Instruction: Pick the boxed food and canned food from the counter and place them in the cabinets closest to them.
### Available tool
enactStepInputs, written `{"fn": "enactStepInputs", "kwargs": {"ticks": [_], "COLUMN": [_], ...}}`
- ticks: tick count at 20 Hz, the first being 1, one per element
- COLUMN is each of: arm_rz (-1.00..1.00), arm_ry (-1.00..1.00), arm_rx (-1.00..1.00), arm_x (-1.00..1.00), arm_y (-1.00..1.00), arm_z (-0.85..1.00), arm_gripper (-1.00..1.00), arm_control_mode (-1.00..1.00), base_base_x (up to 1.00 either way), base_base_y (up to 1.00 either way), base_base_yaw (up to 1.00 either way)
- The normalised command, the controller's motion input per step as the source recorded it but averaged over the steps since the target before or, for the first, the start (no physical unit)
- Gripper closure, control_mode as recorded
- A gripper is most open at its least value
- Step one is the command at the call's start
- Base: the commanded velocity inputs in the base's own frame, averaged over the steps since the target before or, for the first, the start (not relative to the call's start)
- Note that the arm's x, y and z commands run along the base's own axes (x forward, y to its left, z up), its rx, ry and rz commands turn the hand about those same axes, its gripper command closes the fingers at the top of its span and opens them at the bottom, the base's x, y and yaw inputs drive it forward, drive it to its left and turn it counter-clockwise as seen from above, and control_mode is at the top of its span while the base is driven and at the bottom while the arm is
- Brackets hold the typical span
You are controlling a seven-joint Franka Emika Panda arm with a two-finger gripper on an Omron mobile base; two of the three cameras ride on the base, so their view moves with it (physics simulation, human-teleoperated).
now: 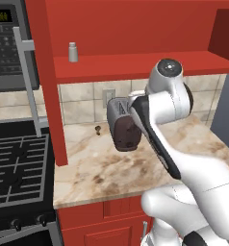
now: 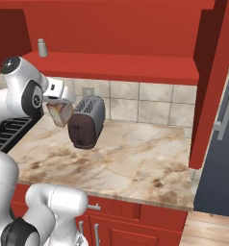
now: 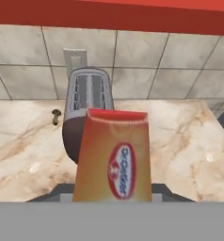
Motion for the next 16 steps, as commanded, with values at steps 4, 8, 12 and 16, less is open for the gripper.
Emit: {"fn": "enactStepInputs", "kwargs": {"ticks": [4, 8, 12, 16], "arm_rz": [0.00, 0.00, 0.00, 0.01], "arm_ry": [-0.09, -0.09, -0.09, -0.10], "arm_rx": [0.01, 0.01, 0.02, 0.02], "arm_x": [-0.18, -0.19, -0.18, -0.19], "arm_y": [-0.14, -0.13, -0.14, -0.12], "arm_z": [0.65, 0.61, 0.62, 0.51], "arm_gripper": [1.00, 1.00, 1.00, 1.00], "arm_control_mode": [-1.00, -1.00, -1.00, -1.00], "base_base_x": [0.00, 0.00, 0.00, 0.00], "base_base_y": [0.00, 0.00, 0.00, 0.00], "base_base_yaw": [0.00, 0.00, 0.00, 0.00]}}
